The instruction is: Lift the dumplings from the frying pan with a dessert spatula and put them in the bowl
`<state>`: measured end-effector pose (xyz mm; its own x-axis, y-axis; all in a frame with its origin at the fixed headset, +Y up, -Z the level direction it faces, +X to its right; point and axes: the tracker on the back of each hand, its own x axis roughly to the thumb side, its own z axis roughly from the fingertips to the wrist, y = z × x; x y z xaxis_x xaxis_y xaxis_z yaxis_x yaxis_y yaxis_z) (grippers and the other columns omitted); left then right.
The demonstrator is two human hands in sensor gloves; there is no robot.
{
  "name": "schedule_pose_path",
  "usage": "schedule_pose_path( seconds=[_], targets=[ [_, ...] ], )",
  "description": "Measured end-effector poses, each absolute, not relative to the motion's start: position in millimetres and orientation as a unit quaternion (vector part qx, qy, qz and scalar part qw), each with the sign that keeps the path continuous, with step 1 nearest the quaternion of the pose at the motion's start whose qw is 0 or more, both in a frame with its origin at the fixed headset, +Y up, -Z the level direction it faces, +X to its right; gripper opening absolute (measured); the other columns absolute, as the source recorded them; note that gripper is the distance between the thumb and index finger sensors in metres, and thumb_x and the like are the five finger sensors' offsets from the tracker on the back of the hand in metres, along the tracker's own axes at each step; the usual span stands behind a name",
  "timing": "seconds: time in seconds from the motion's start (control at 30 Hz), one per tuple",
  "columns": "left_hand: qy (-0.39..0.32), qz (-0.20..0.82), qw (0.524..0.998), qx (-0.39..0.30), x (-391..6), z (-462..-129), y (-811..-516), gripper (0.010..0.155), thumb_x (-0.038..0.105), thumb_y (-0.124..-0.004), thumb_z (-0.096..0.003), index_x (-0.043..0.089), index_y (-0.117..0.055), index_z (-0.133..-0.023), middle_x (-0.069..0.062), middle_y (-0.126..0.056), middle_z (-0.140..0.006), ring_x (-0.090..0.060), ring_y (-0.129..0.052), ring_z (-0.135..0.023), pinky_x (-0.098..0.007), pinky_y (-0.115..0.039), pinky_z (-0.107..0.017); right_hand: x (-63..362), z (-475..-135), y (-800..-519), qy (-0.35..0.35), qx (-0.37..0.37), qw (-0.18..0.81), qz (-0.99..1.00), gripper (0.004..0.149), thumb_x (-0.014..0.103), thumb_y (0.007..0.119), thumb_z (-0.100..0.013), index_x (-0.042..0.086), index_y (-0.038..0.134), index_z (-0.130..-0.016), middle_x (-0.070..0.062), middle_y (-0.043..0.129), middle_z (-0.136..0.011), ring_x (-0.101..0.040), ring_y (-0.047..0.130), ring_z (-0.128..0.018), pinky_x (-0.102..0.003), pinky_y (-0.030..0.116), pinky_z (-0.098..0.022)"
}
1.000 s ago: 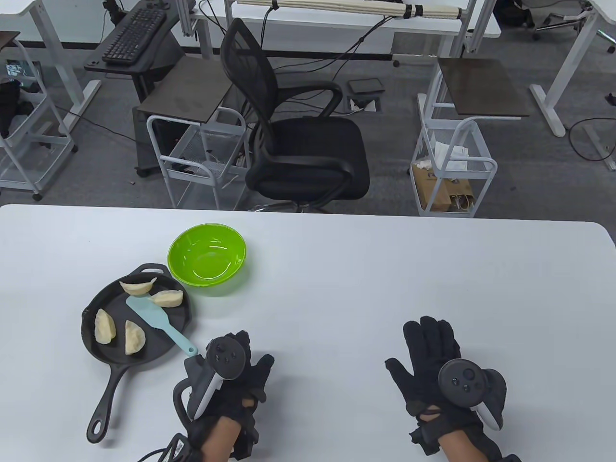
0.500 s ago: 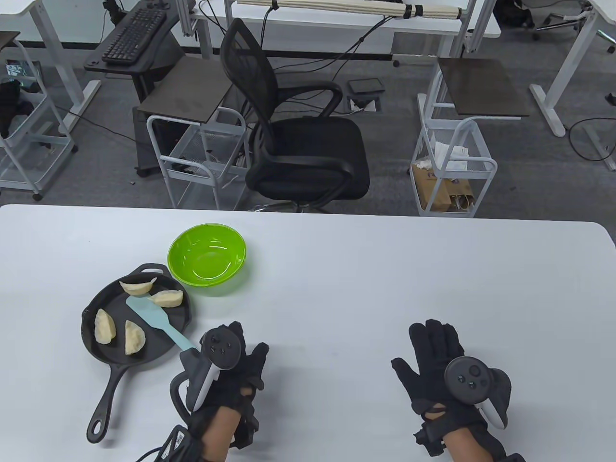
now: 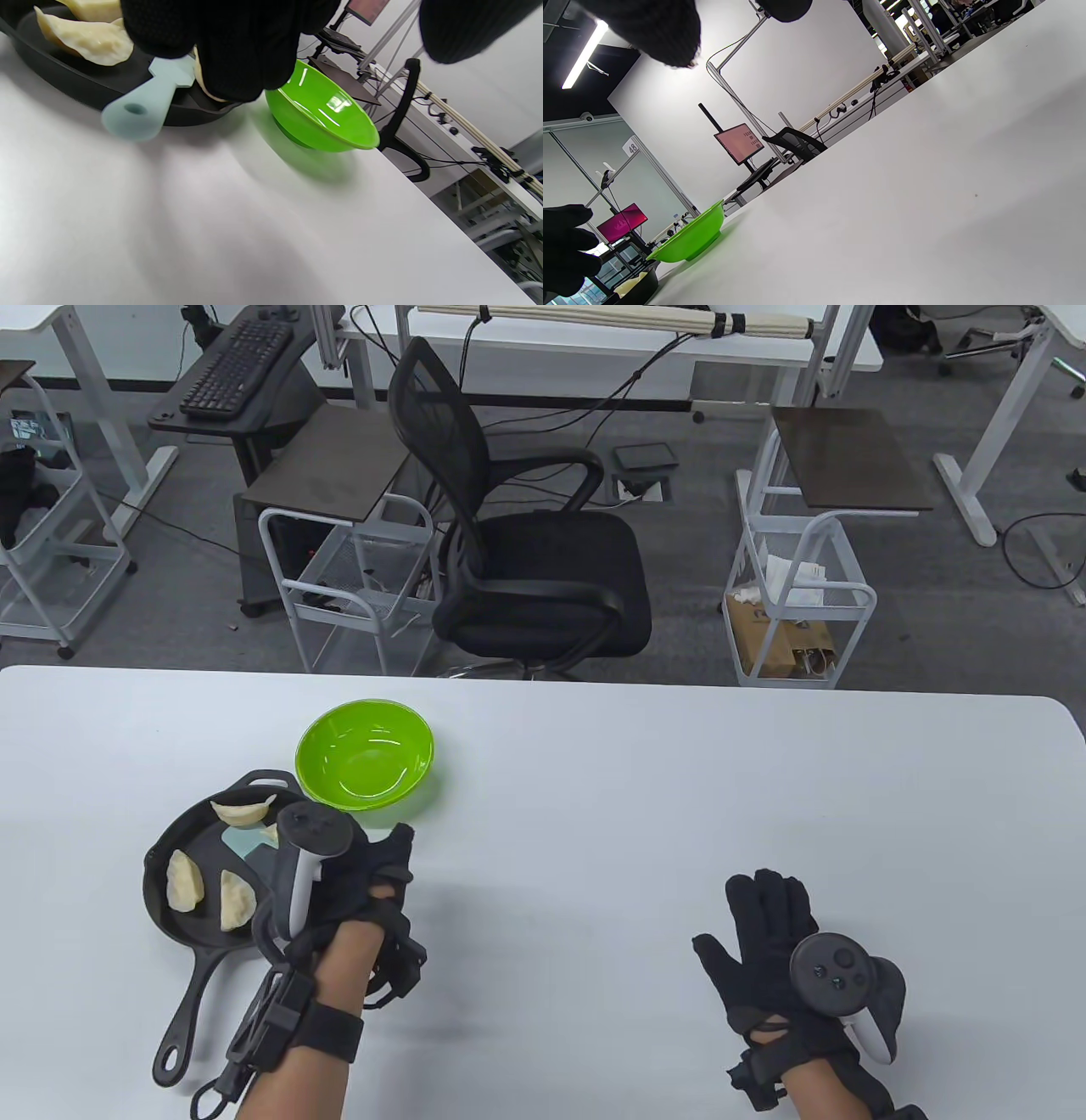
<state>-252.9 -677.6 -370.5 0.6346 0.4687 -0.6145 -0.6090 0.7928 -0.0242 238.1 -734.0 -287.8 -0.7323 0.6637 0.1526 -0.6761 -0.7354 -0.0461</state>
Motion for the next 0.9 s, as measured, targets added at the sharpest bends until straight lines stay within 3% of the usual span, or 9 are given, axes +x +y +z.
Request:
schedule_pose_path(
  seconds=[0.33,0.57,0.73,0.9],
  targets=[
    [0.395,0.320,0.850,-0.142,-293,-415,-696,0.090,0.078,-0.074,-0.0441,0.026,-0.040,-0.109,0.008,-0.098,-0.083,-0.013,-0.103,-0.050,-0.036,-0.084,-0.038,238,-288,-733,-0.052,0.065,0.365,0.927,0.079,0.053,0.073,-0.055,0.013,0.033,-0.110,-0.023,0.015,-0.113,-0.056,0.005,-0.100,-0.070,0.013,-0.072],
    [0.440,0.334,0.818,-0.164,-305,-442,-709,0.089,0.081,-0.073,-0.0437,0.025,-0.046,-0.107,0.011,-0.104,-0.070,-0.010,-0.105,-0.038,-0.034,-0.086,-0.030,235,-289,-735,-0.048,0.066,0.362,0.929,0.080,0.053,0.073,-0.056,0.012,0.030,-0.110,-0.023,0.017,-0.113,-0.057,0.007,-0.100,-0.070,0.013,-0.072],
    [0.465,0.310,0.809,-0.183,-311,-452,-720,0.086,0.083,-0.072,-0.0434,0.024,-0.056,-0.104,0.013,-0.108,-0.058,-0.007,-0.105,-0.028,-0.032,-0.086,-0.023,237,-290,-734,-0.052,0.061,0.364,0.928,0.080,0.053,0.073,-0.056,0.012,0.031,-0.110,-0.023,0.018,-0.113,-0.057,0.008,-0.100,-0.070,0.013,-0.072],
    [0.468,0.301,0.807,-0.197,-315,-460,-732,0.073,0.082,-0.073,-0.0436,0.026,-0.073,-0.091,0.015,-0.109,-0.045,-0.006,-0.104,-0.019,-0.032,-0.086,-0.018,234,-288,-732,-0.055,0.068,0.365,0.927,0.080,0.053,0.073,-0.056,0.012,0.030,-0.110,-0.024,0.020,-0.113,-0.057,0.007,-0.100,-0.070,0.013,-0.072]
  ],
)
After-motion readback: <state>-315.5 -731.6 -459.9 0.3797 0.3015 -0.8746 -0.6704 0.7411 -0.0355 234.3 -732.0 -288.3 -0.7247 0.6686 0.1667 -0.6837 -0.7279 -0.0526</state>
